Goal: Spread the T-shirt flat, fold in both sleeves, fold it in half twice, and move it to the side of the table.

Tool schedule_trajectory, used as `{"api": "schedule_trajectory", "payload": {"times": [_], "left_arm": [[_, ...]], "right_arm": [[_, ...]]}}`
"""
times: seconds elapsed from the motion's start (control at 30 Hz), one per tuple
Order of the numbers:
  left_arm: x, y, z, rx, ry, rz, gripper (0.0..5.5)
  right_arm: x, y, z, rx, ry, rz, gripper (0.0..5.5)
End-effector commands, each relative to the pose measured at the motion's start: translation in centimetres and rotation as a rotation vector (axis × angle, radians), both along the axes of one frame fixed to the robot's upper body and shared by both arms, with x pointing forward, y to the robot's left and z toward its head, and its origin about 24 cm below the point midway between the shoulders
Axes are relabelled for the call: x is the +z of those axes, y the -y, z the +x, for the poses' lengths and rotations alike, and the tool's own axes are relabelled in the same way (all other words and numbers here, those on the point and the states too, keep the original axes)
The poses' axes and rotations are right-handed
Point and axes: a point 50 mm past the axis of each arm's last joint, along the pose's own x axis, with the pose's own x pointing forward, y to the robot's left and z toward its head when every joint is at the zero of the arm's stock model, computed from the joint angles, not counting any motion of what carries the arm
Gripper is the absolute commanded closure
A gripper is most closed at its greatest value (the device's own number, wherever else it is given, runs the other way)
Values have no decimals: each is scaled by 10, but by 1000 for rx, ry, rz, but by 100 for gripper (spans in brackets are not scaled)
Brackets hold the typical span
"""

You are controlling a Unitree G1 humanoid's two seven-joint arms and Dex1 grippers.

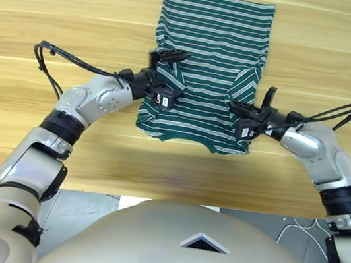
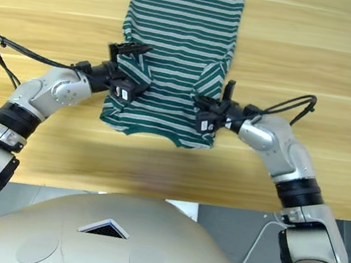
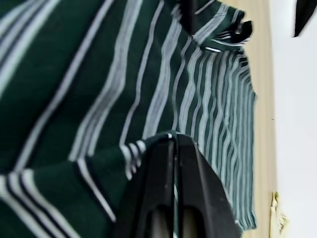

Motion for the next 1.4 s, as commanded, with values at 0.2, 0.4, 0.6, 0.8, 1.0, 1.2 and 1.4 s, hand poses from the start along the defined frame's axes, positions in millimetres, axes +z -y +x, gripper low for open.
{"api": "schedule_trajectory", "payload": {"times": [0.2,0.4,0.6,0.8,1.0,1.2,1.4], "left_arm": [[0,3,-3,-25,-25,-2,10],[12,5,-18,-80,-88,-135,10],[29,-17,-20,-38,-73,-158,10],[42,-64,-31,55,-85,-92,10],[9,-77,-81,4,-341,-3,10],[-14,-91,-102,16,-489,118,10],[-22,-94,-107,-2,-523,178,10]], "right_arm": [[-10,-7,1,24,-38,-4,457],[39,-10,-12,72,-53,336,352],[57,20,-16,1,-7,322,256],[55,72,-29,-116,-28,102,159],[33,88,-66,-32,-204,-93,154],[8,77,-83,39,-305,-99,154],[0,68,-79,54,-316,-91,154]]}}
